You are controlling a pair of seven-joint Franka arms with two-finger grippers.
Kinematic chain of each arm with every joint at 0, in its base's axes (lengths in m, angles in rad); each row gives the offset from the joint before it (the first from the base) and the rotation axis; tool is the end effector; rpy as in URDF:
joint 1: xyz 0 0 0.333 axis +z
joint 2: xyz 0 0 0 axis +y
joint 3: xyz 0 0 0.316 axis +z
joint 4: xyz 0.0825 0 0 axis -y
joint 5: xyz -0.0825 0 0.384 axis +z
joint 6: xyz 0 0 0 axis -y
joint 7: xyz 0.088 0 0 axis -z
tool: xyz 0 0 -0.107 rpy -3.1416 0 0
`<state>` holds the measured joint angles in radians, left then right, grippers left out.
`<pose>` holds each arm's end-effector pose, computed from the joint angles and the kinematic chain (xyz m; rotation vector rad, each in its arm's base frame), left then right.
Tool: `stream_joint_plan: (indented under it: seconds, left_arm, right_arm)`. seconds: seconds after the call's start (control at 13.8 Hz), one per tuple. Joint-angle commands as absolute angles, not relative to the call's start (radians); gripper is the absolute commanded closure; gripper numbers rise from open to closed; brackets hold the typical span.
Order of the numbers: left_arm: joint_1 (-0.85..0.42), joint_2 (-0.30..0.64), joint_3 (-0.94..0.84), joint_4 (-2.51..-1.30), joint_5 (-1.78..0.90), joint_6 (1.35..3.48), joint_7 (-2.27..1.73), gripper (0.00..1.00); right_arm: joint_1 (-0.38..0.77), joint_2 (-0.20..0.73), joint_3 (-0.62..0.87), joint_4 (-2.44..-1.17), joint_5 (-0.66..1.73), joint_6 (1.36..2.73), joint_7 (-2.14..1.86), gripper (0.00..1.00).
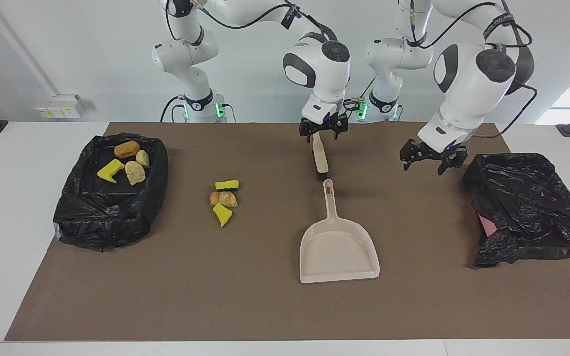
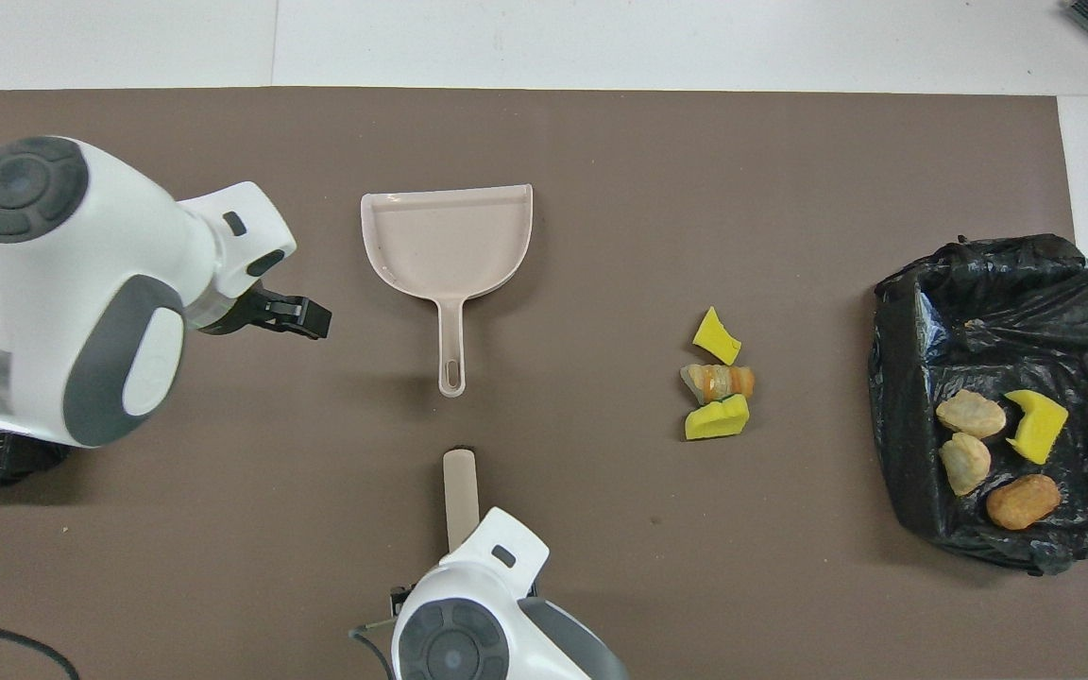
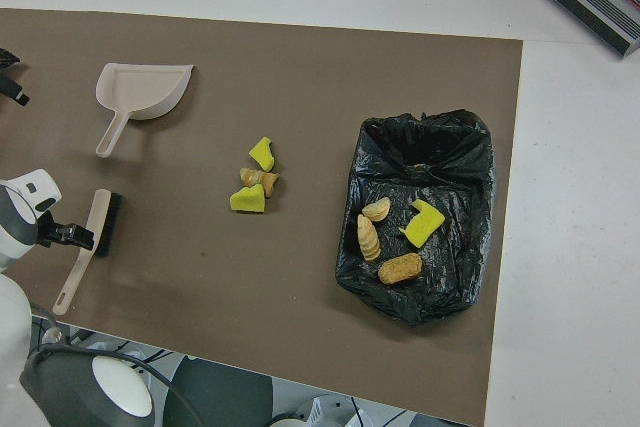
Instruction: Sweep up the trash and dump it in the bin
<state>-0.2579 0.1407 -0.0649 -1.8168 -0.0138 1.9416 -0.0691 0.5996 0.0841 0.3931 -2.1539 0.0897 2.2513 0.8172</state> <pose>0.5683 -0.1895 0.4577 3.0990 -0.3863 -0.0306 0.3003 0.4617 0.3660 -3.0564 -0.1807 0.1056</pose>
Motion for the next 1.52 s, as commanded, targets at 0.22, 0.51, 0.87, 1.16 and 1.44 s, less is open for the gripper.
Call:
stream_joint_plan:
  seconds: [0.22, 0.51, 0.87, 1.16, 1.44]
  left_arm:
    - [-0.423, 0.259, -0.051, -1.778, -0.031, 2.069, -0.230, 0.00]
    - [-0.472, 0.348, -0.049, -1.713, -0.037, 2.129, -0.330, 0.00]
    - [-0.482, 0.390, -0.048, -1.721, -0.029, 2.157, -0.397, 0.00]
    - [-0.492, 0.388, -0.049, -1.741, -0.031, 2.154, -0.435, 0.67]
    - [-0.499, 0.379, -0.051, -1.764, -0.037, 2.143, -0.459, 0.87]
  right_arm:
    - [0.686, -0.005, 0.388, -2.333, 0.147, 2.358, 0.881, 0.00]
    - [0.684, 0.008, 0.388, -2.324, 0.146, 2.365, 0.864, 0.00]
    - [0.683, 0.054, 0.388, -2.307, 0.144, 2.444, 0.835, 0.24]
    - [0.683, 0.058, 0.387, -2.301, 0.135, 2.441, 0.834, 0.86]
    - [0.677, 0.067, 0.384, -2.287, 0.124, 2.439, 0.839, 1.00]
